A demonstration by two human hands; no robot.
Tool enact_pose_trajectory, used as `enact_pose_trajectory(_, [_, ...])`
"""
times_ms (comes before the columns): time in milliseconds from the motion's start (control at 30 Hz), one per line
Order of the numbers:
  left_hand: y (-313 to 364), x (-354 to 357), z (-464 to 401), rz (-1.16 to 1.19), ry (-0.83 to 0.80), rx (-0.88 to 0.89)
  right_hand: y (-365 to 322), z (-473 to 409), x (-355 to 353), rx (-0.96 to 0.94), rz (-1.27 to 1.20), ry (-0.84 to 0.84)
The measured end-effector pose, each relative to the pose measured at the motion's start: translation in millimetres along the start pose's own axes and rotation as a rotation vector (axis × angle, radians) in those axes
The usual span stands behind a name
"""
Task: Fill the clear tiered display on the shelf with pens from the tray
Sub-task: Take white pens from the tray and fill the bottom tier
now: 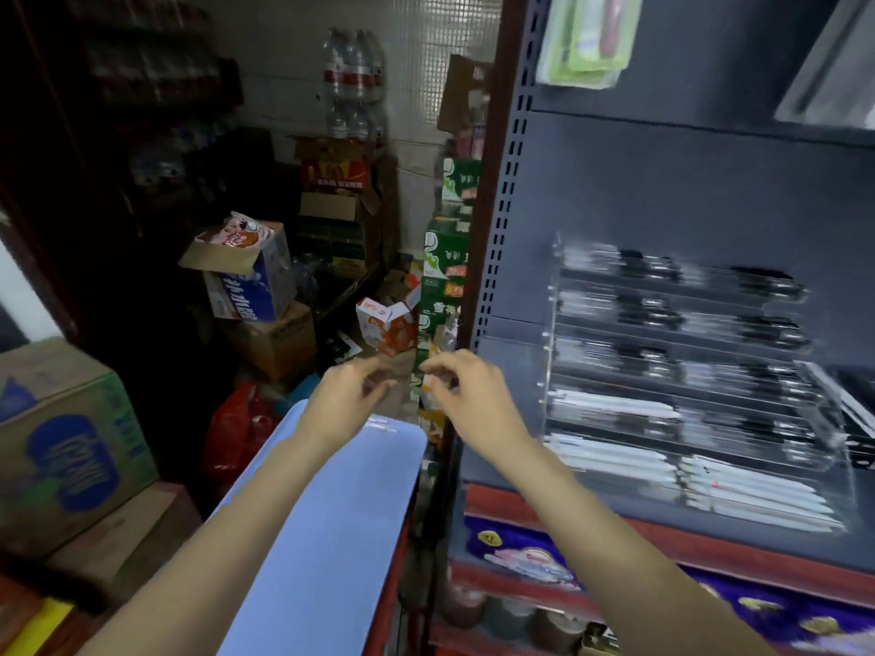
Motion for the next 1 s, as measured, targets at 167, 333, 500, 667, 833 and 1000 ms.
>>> enact_pose_trajectory(167, [-107, -18, -6, -0.133, -0.056, -0.135, -1, -26, 116, 0.113, 0.080, -0.176])
enact_pose_trajectory(333, [-190, 3, -18, -0.194, -0.238, -0.160, 35, -34, 198, 0.311, 0.200, -0.278])
enact_pose_trajectory(500, [-229, 43, -27, -0.257, -0.453, -0.043, 70, -35, 251, 0.417, 0.285, -0.370])
enact_pose_trajectory(667, [-247, 86, -28, -0.325, -0.602, 0.076, 95, -36, 271, 0.425, 0.343, -0.464])
enact_pose_trajectory(833, [-250, 107, -24, -0.367, -0.617, 0.120, 114, -32, 278, 0.467, 0.353, -0.456])
enact_pose_trajectory(1000, [-243, 111, -40, -0.400, -0.495, 0.145, 113, -41, 274, 0.453, 0.424, -0.386])
Point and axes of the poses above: each hand's wrist, its own z-axis away from the middle knuckle, its own x-axis out of the palm, y = z × x, the point moved 6 cm from there along -z, towards the middle knuckle, and after that the axes turned 6 degrees about y, right-handed, at the moved point
